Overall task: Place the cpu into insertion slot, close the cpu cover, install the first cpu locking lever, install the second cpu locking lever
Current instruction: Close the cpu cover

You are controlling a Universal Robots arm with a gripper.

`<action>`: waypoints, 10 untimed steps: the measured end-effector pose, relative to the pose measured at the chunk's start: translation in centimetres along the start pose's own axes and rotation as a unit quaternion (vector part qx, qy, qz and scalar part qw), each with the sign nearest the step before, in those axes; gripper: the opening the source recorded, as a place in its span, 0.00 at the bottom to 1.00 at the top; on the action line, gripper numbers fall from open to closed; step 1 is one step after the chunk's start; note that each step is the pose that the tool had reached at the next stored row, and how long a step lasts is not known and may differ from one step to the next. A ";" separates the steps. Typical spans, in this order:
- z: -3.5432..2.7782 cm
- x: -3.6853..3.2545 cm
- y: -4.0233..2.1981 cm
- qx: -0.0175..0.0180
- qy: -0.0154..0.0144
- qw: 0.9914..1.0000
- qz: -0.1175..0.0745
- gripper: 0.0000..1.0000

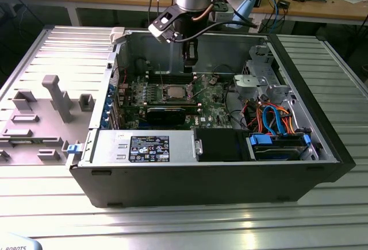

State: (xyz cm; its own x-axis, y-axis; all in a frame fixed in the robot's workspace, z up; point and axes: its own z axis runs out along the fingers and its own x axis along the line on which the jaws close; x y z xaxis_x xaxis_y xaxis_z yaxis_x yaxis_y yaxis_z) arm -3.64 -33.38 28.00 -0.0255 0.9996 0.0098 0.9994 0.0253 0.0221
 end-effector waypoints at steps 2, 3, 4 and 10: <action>0.00 0.00 0.03 0.000 0.000 1.000 0.000 0.11; 0.00 0.00 0.04 0.000 0.000 1.000 0.000 0.11; 0.00 0.00 0.05 0.000 0.000 1.000 0.000 0.11; 0.00 -0.01 0.16 0.000 0.000 1.000 0.000 0.11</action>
State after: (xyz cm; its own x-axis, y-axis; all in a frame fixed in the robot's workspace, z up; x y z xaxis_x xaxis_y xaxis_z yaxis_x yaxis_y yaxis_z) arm -3.48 -33.38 28.01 -0.0256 0.9996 0.0097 0.9994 0.0253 0.0221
